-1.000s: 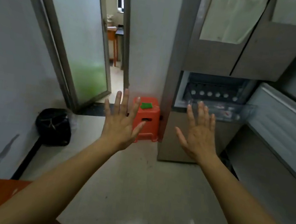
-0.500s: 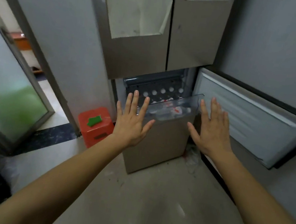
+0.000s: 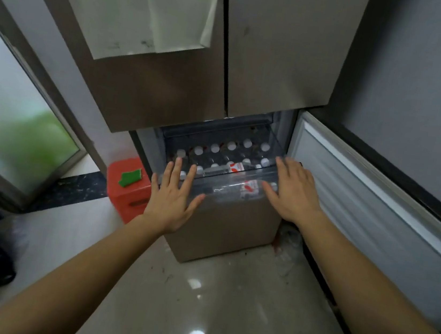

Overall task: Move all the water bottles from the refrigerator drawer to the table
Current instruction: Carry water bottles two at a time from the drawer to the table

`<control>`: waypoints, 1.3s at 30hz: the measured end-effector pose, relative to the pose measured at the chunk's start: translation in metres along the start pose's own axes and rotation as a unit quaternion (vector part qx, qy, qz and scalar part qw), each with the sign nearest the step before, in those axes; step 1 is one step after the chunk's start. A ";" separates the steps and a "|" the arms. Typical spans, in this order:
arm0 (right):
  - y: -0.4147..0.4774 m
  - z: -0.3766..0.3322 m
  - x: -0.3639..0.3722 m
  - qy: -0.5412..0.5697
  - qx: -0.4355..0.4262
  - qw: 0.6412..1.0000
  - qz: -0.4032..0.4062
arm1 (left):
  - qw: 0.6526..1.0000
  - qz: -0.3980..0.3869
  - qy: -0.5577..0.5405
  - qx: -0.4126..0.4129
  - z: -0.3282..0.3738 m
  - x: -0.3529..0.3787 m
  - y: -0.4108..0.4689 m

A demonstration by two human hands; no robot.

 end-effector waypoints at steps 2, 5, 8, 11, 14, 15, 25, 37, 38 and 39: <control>0.023 0.008 0.010 -0.011 -0.015 1.000 -0.010 | 1.000 -0.014 0.005 0.005 0.003 0.007 0.017; 0.056 0.019 0.028 -0.015 -0.020 0.999 -0.042 | 0.999 -0.030 -0.009 0.004 0.004 0.018 0.046; 0.089 0.031 0.048 0.024 -0.012 0.995 -0.099 | 0.998 -0.043 -0.034 0.002 0.005 0.033 0.082; 0.119 0.040 0.067 0.102 -0.002 0.978 -0.182 | 0.995 -0.064 -0.070 0.014 0.010 0.048 0.123; 0.142 0.046 0.082 0.141 0.019 0.957 -0.253 | 0.990 -0.100 -0.093 0.034 0.018 0.066 0.165; 0.149 0.048 0.088 0.149 0.024 0.950 -0.274 | 0.988 -0.112 -0.092 0.047 0.021 0.073 0.178; 0.199 0.088 0.186 0.155 0.085 0.842 -0.509 | 0.969 -0.221 -0.040 0.103 0.054 0.143 0.250; 0.193 0.066 0.196 0.116 0.067 0.787 -0.602 | 0.967 -0.242 0.067 0.047 0.016 0.144 0.240; 0.195 0.065 0.185 0.110 0.074 0.794 -0.593 | 0.964 -0.254 0.071 0.035 0.015 0.145 0.241; 0.196 0.065 0.178 0.098 0.077 0.806 -0.578 | 0.963 -0.260 0.071 0.027 0.016 0.145 0.242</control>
Point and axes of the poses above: each hand's wrist, its own y-axis towards the middle knuckle, its own x-axis out of the palm, z = x × y, the point moved 5 cm from there along y, towards the middle knuckle, and after that the axes turned 9 degrees about -x, right-handed, at the moved point
